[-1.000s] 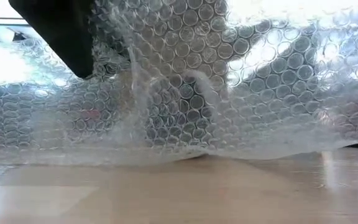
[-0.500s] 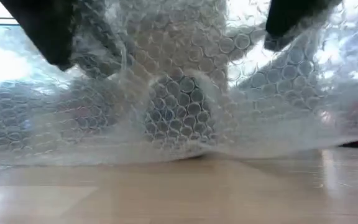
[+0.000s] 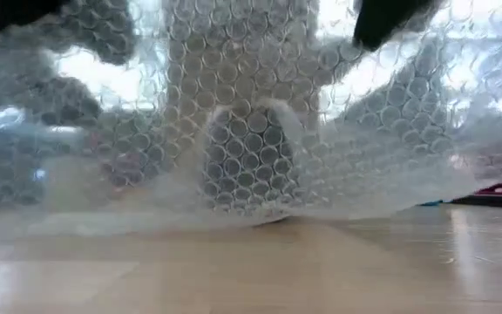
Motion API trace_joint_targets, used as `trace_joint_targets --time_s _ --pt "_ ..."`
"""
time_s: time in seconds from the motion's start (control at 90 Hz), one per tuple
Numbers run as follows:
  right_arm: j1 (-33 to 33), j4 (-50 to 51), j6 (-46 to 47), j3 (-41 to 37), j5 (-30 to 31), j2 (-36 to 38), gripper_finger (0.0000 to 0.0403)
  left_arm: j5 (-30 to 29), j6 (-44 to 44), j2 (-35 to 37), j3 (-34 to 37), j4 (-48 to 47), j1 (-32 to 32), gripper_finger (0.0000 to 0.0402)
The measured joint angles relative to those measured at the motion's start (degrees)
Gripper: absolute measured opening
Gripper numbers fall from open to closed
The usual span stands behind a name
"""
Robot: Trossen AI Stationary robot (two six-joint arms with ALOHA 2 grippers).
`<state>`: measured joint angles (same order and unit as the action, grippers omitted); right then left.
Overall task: Wrap mug
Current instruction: Wrap the black cup with the transparent bubble wrap
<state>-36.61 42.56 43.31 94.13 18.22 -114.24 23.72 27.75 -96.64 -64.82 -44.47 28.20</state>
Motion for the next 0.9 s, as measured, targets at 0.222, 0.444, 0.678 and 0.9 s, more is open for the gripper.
trace_joint_targets --time_s 0.222,0.444,0.678,0.9 --pt "0.14 -0.1 -1.68 0.0 0.04 0.0 0.0 -7.65 8.31 0.66 0.3 -2.65 8.3 0.0122" --pt "-0.36 -0.45 -1.54 0.02 0.21 0.0 0.0 -21.12 20.47 0.66 2.31 4.59 19.2 0.0122" --pt "-0.34 -0.51 0.27 0.04 2.29 0.0 0.0 -45.39 20.55 0.7 4.62 12.77 27.39 0.0122" --pt "-0.34 -0.57 0.59 0.04 2.96 0.0 0.0 -51.14 23.21 0.7 8.25 15.41 29.82 0.0122"
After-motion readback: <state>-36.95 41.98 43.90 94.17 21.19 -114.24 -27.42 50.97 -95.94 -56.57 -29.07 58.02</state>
